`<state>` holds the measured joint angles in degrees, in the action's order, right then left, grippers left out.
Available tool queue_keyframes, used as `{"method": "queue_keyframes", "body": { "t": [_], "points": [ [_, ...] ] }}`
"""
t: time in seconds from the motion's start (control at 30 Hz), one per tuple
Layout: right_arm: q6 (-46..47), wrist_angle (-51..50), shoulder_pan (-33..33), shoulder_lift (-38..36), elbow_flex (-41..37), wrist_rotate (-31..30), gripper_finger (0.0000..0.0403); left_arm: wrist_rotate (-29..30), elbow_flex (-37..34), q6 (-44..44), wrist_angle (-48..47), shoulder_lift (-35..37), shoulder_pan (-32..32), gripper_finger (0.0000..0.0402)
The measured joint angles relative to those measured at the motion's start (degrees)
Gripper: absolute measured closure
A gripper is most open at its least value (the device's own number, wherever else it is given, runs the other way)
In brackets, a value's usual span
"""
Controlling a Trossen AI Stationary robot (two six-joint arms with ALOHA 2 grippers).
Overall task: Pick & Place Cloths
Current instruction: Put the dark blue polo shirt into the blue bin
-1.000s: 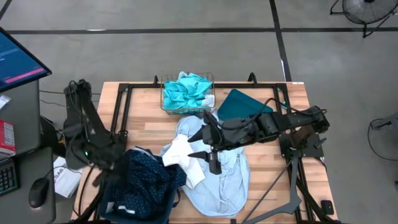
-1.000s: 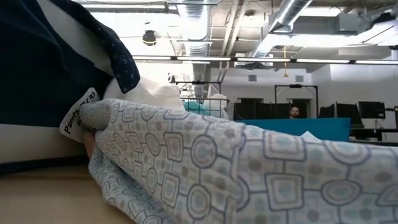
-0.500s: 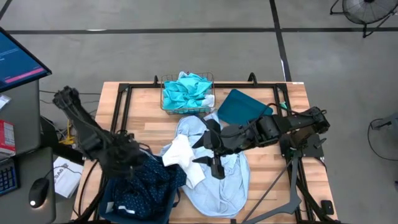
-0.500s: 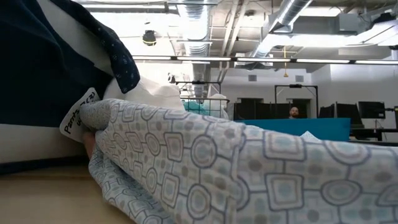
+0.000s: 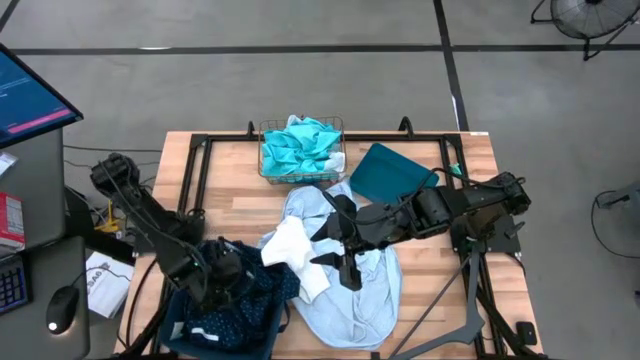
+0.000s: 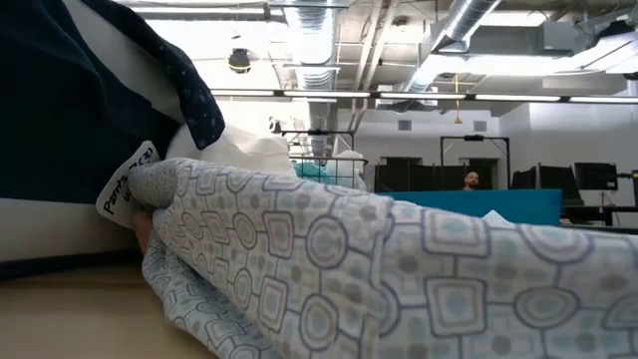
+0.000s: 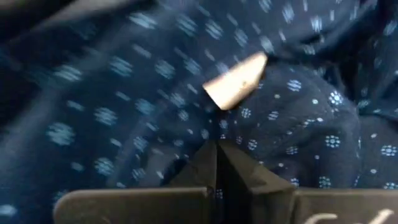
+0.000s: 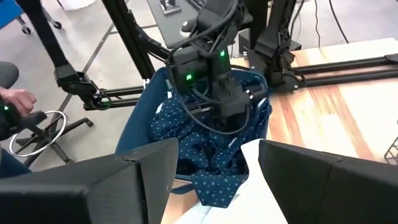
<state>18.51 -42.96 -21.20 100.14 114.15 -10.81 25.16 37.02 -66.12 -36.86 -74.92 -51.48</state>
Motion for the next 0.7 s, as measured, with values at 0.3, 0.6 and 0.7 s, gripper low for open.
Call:
{"method": "queue_keyframes", "body": {
  "t": [0.3,0.6,0.7],
  "points": [
    [0.0,0.0,-0.2,0.0,0.0,0.0,0.0185,-15.5,-7.4,-0.2,16.0,-0.7,0.1,0.0401],
    [-0.4,0.1,-0.2,0.0,0.0,0.0,0.0185,-10.1,-5.7,2.8,15.3,19.0,1.6,0.0401],
    [0.4,-0.1,-0.2,0.0,0.0,0.0,0.0185,-2.0,-5.6,3.3,15.8,25.6,1.6,0.0401]
  ]
}}
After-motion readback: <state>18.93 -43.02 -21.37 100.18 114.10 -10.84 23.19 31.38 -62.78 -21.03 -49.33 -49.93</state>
